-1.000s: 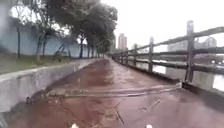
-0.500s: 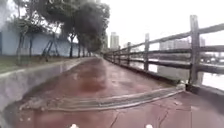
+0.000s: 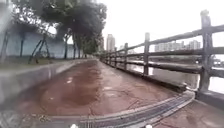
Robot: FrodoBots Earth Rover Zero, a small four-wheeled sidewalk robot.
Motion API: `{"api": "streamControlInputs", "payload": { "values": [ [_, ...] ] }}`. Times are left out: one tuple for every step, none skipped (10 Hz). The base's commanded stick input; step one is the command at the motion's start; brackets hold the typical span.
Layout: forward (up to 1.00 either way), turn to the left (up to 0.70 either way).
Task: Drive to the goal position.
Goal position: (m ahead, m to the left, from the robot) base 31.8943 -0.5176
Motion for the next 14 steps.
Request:
{"api": "streamControlInputs", "payload": {
  "values": [
    [0.85,-0.13],
    [0.85,-0.3],
    [0.85,-0.12],
    [0.85,0.02],
    [0.85,0.02],
    [0.85,0.02],
    [0.85,0.36],
    [0.85,0.36],
    [0.85,0.36],
    [0.85,0.33],
    [0.85,0.05],
    [0.85,0.02],
    [0.85,0.02],
    [0.85,0.02]
  ]
}}
